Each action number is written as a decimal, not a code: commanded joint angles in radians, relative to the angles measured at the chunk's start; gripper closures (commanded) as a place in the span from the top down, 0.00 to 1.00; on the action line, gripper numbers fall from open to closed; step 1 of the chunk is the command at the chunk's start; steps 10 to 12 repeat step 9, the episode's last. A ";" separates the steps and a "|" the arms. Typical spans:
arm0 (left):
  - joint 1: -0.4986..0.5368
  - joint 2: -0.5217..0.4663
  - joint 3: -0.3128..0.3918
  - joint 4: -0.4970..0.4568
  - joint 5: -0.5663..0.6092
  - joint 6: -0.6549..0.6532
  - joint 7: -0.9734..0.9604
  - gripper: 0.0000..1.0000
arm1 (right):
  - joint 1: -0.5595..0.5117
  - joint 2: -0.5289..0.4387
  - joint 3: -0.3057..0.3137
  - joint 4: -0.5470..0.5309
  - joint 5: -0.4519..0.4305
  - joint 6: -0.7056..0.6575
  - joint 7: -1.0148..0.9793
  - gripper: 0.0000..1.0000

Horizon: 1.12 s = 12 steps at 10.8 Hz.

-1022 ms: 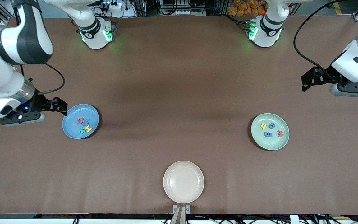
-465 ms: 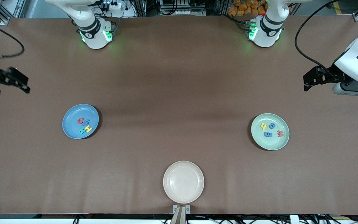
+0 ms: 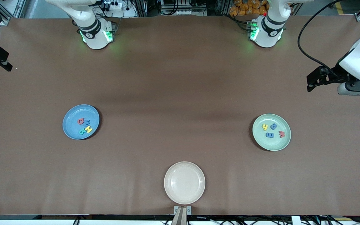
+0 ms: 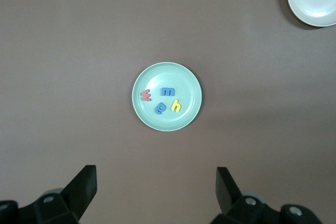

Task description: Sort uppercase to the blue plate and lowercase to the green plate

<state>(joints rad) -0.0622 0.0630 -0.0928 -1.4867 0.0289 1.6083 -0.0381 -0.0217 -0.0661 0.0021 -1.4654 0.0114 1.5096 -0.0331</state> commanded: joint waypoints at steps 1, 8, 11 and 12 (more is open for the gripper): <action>0.005 -0.003 0.002 0.013 -0.024 -0.021 -0.008 1.00 | -0.009 0.016 0.006 0.025 0.045 -0.005 0.010 1.00; 0.009 -0.008 0.002 0.059 -0.060 -0.077 -0.008 1.00 | -0.030 0.016 0.006 0.023 0.050 -0.012 0.012 1.00; 0.013 -0.008 0.004 0.059 -0.058 -0.077 -0.008 1.00 | -0.030 0.016 0.006 0.023 0.050 -0.012 0.012 1.00; 0.013 -0.008 0.004 0.059 -0.058 -0.077 -0.008 1.00 | -0.030 0.016 0.006 0.023 0.050 -0.012 0.012 1.00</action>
